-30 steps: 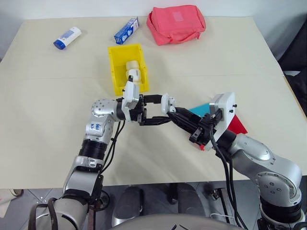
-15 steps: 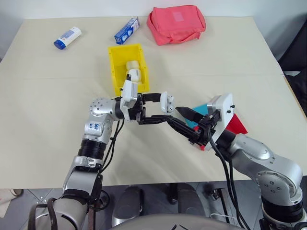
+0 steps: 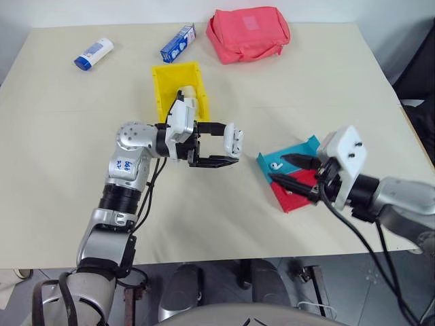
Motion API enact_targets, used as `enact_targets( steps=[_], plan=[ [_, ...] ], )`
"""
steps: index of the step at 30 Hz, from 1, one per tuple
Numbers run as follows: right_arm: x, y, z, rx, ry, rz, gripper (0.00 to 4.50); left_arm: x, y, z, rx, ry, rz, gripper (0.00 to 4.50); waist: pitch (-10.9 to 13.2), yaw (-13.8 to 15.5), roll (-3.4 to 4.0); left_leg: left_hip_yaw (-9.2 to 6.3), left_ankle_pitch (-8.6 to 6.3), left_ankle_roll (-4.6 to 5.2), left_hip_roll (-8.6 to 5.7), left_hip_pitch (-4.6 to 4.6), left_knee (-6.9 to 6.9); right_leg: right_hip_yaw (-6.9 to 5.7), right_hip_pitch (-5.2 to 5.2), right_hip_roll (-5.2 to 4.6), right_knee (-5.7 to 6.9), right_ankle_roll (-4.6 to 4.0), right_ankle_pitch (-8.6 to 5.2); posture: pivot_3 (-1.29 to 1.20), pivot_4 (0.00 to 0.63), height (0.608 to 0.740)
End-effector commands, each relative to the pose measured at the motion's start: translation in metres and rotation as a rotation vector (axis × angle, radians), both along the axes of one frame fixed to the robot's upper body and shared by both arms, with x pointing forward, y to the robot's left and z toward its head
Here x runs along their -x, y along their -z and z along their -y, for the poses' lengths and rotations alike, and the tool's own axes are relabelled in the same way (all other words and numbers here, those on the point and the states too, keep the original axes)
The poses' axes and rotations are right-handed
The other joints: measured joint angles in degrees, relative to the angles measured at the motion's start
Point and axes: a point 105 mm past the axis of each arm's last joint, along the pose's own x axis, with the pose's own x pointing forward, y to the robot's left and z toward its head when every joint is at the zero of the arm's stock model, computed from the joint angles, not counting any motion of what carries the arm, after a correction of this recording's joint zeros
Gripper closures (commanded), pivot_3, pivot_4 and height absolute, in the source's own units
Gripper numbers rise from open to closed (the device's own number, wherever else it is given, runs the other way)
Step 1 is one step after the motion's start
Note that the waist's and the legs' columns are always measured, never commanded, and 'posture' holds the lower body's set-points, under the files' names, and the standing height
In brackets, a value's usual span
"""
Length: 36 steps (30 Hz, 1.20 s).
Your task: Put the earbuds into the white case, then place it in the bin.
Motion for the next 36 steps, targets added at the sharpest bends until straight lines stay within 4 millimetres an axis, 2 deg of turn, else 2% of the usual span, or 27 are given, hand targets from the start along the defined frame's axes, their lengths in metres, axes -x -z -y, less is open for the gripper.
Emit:
enact_targets(
  steps=[1, 4, 5, 8, 14, 20, 23, 26, 31, 36],
  plan=[
    [-0.008, -0.036, -0.009, 0.013, -0.031, 0.109, 3.41, -0.004, -0.003, 0.002, -0.078, -0.004, 0.039, 1.7, 0.01, -0.13, 0.05, 0.02, 0.02, -0.05, 0.01, 0.01, -0.01, 0.02, -0.02, -0.02, 0.0, -0.01, 0.02, 0.0, 0.15, 0.74],
    [-0.017, -0.047, -0.023, 0.025, -0.057, 0.112, 4.41, -0.009, -0.001, 0.003, -0.128, -0.03, 0.071, 1.7, 0.01, -0.14, 0.04, 0.01, 0.08, -0.18, 0.12, -0.06, -0.05, -0.01, -0.08, -0.03, 0.09, -0.02, 0.12, 0.0, 0.15, 0.74],
    [-0.02, -0.047, -0.029, 0.038, -0.068, 0.098, 4.46, -0.011, 0.0, 0.004, -0.15, -0.04, 0.095, 1.7, 0.02, -0.15, 0.02, 0.0, 0.08, -0.23, 0.17, -0.06, -0.06, -0.04, -0.07, -0.02, 0.08, -0.05, 0.13, 0.0, 0.15, 0.74],
    [-0.024, -0.047, -0.04, 0.057, -0.09, 0.081, 4.46, -0.015, 0.001, 0.006, -0.172, -0.05, 0.122, 1.7, 0.02, -0.02, 0.01, 0.01, 0.12, -0.27, 0.18, -0.09, -0.06, -0.06, -0.09, -0.03, 0.1, -0.12, 0.17, 0.0, 0.15, 0.74],
    [-0.02, -0.043, -0.075, 0.063, -0.228, 0.082, 4.46, -0.019, 0.003, 0.008, -0.18, -0.076, 0.113, 1.7, 0.02, -0.17, 0.01, 0.0, 0.15, -0.22, 0.09, -0.18, -0.05, -0.11, -0.1, -0.01, 0.09, -0.16, 0.25, 0.0, 0.15, 0.74],
    [-0.023, -0.053, -0.091, -0.006, -0.27, 0.118, 4.46, -0.018, 0.006, 0.007, -0.179, -0.086, 0.117, 1.7, 0.02, -0.21, 0.01, 0.03, 0.22, -0.17, -0.03, -0.16, -0.04, -0.14, -0.1, 0.04, 0.21, -0.12, 0.27, 0.0, 0.15, 0.74],
    [-0.031, -0.038, -0.095, 0.019, -0.259, 0.09, 4.46, -0.017, 0.006, 0.008, -0.173, -0.087, 0.118, 1.7, 0.01, -0.18, -0.01, 0.04, 0.25, -0.22, -0.02, -0.13, -0.04, -0.17, -0.11, 0.06, 0.26, -0.12, 0.27, 0.0, 0.15, 0.74],
    [-0.035, -0.029, -0.094, 0.036, -0.245, 0.074, 4.46, -0.017, 0.006, 0.009, -0.169, -0.087, 0.12, 1.7, 0.01, -0.19, -0.01, 0.07, 0.27, -0.2, -0.05, -0.13, -0.04, -0.19, -0.11, 0.06, 0.27, -0.12, 0.27, 0.0, 0.15, 0.74],
    [-0.036, -0.015, -0.076, 0.089, -0.195, 0.042, 4.46, -0.017, 0.004, 0.006, -0.158, -0.101, 0.129, 1.7, 0.01, -0.23, -0.01, 0.14, 0.3, -0.15, -0.1, -0.13, -0.04, -0.2, -0.11, 0.04, 0.27, -0.11, 0.27, 0.0, 0.15, 0.74],
    [-0.029, -0.023, -0.033, 0.097, -0.075, 0.04, 4.46, -0.022, 0.0, -0.004, -0.116, -0.163, 0.123, 1.7, 0.02, 0.03, -0.03, 0.11, 0.32, -0.16, -0.09, -0.14, -0.04, -0.22, -0.11, 0.0, 0.26, -0.1, 0.28, 0.0, 0.15, 0.74]
  ],
)
